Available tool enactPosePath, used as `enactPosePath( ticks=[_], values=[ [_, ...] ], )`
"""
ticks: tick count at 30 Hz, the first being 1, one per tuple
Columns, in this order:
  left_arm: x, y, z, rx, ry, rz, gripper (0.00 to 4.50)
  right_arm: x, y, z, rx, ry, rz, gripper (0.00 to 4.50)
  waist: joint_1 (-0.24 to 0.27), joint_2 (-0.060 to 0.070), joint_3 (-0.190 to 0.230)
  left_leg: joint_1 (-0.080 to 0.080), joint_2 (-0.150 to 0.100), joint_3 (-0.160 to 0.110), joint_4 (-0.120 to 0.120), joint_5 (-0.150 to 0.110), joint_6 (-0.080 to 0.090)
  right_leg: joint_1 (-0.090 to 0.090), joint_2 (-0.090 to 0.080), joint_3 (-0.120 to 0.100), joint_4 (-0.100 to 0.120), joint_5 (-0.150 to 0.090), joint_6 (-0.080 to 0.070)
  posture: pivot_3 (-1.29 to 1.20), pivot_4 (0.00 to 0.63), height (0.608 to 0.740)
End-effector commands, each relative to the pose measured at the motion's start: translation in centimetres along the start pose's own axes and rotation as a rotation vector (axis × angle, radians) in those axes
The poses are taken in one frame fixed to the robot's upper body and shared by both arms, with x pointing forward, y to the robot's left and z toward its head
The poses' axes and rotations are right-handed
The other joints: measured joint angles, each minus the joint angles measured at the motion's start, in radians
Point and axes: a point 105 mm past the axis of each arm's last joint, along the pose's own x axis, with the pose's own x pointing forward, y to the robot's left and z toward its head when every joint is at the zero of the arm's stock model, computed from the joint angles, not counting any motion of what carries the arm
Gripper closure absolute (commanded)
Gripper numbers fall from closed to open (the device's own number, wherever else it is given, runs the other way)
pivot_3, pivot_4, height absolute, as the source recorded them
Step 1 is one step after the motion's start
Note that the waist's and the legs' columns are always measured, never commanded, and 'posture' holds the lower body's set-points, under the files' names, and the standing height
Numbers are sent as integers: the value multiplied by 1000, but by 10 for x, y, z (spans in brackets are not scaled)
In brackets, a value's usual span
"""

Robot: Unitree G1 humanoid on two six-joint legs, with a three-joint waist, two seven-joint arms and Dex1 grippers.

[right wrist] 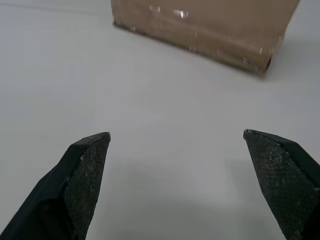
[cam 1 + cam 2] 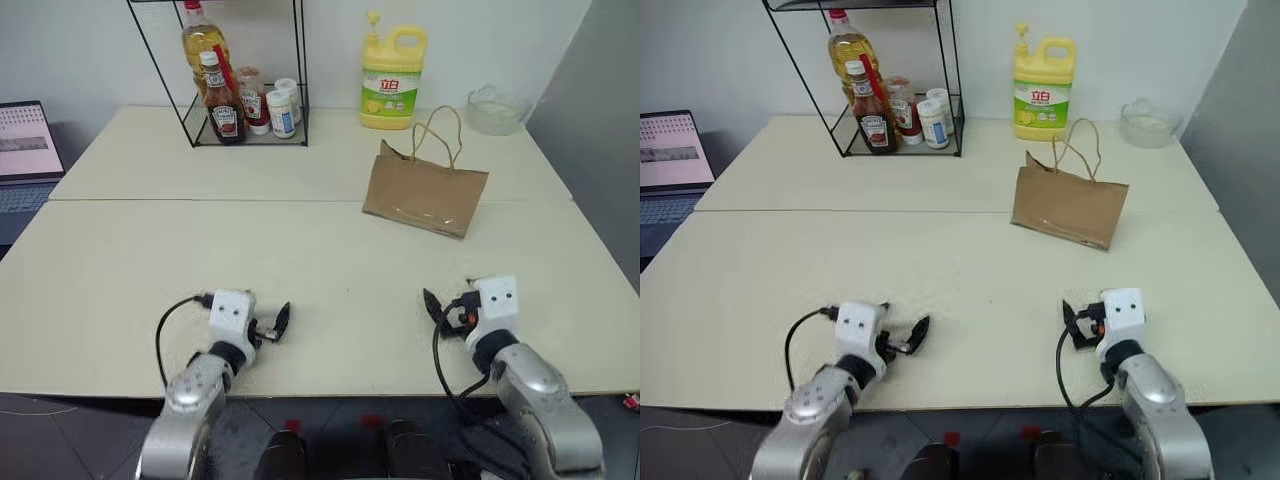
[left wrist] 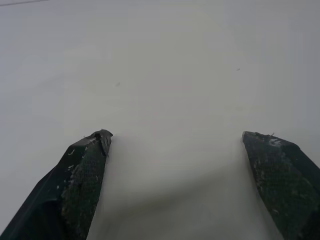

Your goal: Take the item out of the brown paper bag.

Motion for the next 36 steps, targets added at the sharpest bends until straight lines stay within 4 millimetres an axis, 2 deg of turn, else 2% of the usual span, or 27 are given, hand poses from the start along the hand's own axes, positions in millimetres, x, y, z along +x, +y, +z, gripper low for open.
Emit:
enactPosePath(
  ticks=[1,3,6,9,15,20,26,32,36],
  values=[
    [12,-5,44,49,-72,-197,35,9,-16,32,-50,-82,45,0,0,-1,1,0,0,0,0,0,0,0,0,0,0,0,0,0,150,740],
    [18,-7,63,82,-85,-299,35,18,-26,49,-63,-117,58,0,0,0,1,-1,0,0,0,0,0,-1,0,-1,1,0,0,0,150,740],
    [27,-6,108,132,-138,-437,35,35,-40,86,-100,-188,96,0,-3,0,4,-2,0,-1,0,0,0,-2,0,-2,2,0,0,0,150,740],
    [28,-7,141,126,-178,-549,35,51,-45,108,-106,-218,138,0,-4,0,5,-2,0,-1,0,0,0,-2,0,-2,2,0,0,0,150,740],
    [22,-13,179,179,-203,-705,35,86,-50,141,-104,-248,205,0,-6,2,9,-4,0,-1,0,0,0,-3,0,-2,2,0,-1,0,150,740],
    [26,-9,186,198,-216,-693,35,116,-51,158,-121,-250,222,0,-11,4,11,-3,0,-1,0,0,0,-4,0,-2,2,0,-1,0,150,740],
    [25,-11,184,193,-219,-689,35,146,-38,164,-91,-211,260,0,-25,4,13,-4,0,-1,1,2,-3,-4,0,-2,3,1,-1,0,150,740],
    [24,-9,185,187,-226,-667,35,164,-19,173,-38,-195,312,0,-35,5,14,-4,0,-1,1,2,-4,-4,-1,-2,3,1,-1,0,150,740],
    [22,-8,185,181,-233,-657,35,171,-15,173,-4,-164,319,0,-36,5,14,-4,0,-1,1,2,-4,-4,-1,-2,5,1,-1,0,150,740]
  ],
)
